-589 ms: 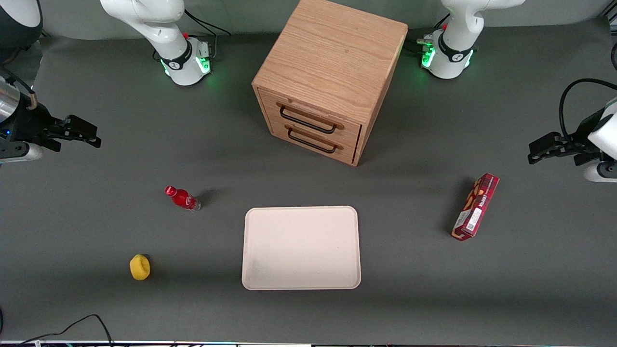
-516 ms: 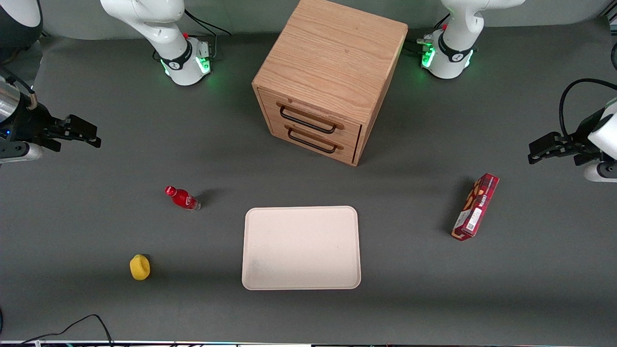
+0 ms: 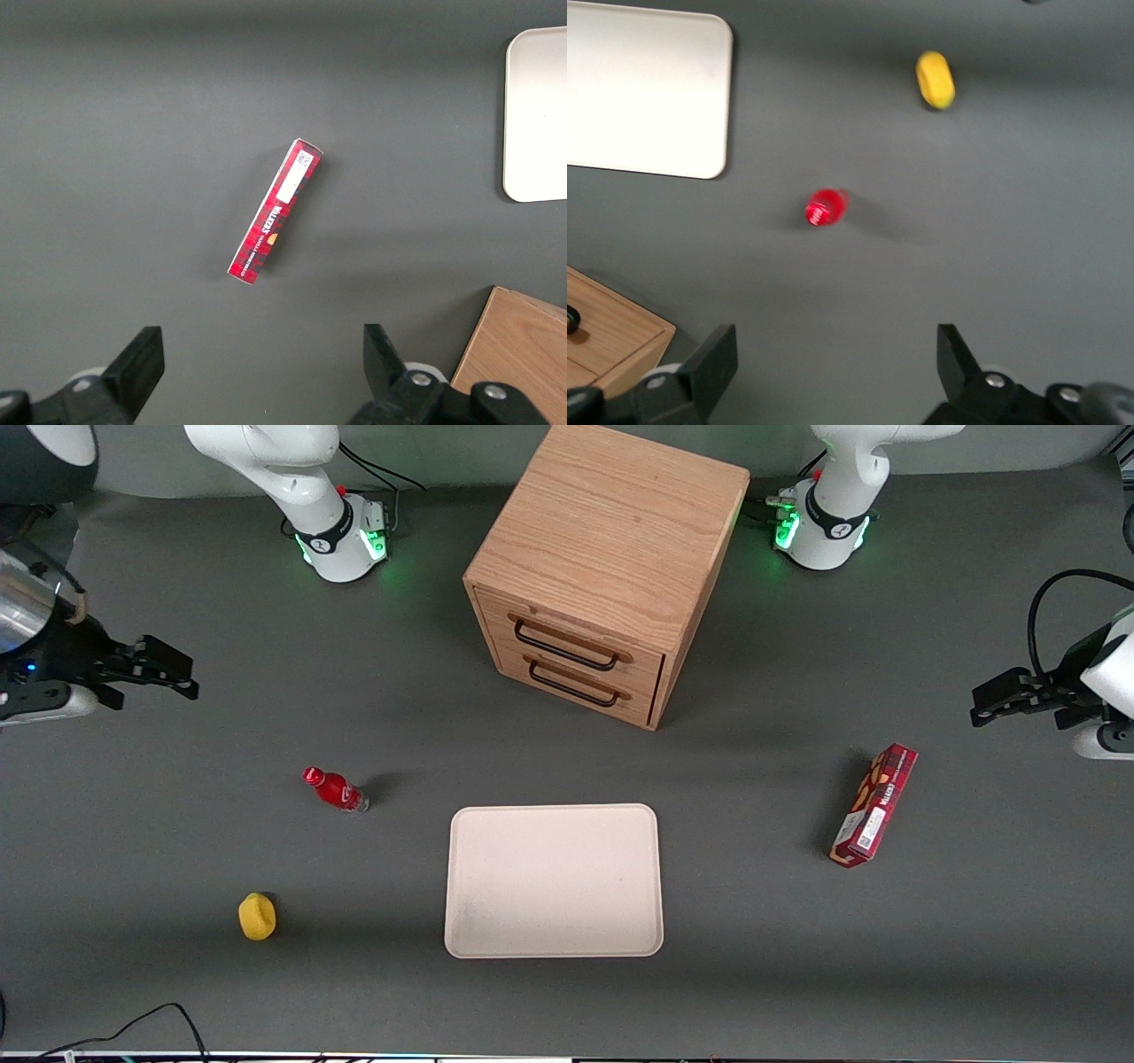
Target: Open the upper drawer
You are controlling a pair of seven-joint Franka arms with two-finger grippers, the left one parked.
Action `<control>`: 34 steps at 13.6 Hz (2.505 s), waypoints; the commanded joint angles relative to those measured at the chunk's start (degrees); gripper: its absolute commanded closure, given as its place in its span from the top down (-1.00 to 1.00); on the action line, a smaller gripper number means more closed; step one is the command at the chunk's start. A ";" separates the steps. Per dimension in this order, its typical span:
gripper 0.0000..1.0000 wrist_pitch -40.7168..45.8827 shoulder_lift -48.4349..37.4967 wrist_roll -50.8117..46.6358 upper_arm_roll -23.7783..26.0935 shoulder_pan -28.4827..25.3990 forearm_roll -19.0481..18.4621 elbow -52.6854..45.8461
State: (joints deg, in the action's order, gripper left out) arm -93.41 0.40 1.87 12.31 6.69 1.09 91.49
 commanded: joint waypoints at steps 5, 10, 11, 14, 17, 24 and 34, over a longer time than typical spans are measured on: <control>1.00 -2.13 9.78 -0.47 9.12 -11.41 2.33 -6.93; 1.00 -7.48 17.78 12.07 15.54 -15.21 2.61 -7.47; 1.00 -8.27 19.18 15.84 17.29 -15.21 2.61 -7.38; 1.00 -10.30 20.86 16.32 20.56 -17.66 0.77 -7.30; 1.00 -10.83 23.41 18.69 20.73 -20.91 0.41 -7.12; 1.00 -13.73 27.99 18.78 20.65 -22.15 0.41 -6.94; 1.00 -17.16 30.01 23.61 19.59 -22.33 0.23 -5.89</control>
State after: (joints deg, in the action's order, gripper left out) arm -109.64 30.02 22.53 32.74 -15.38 2.14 86.15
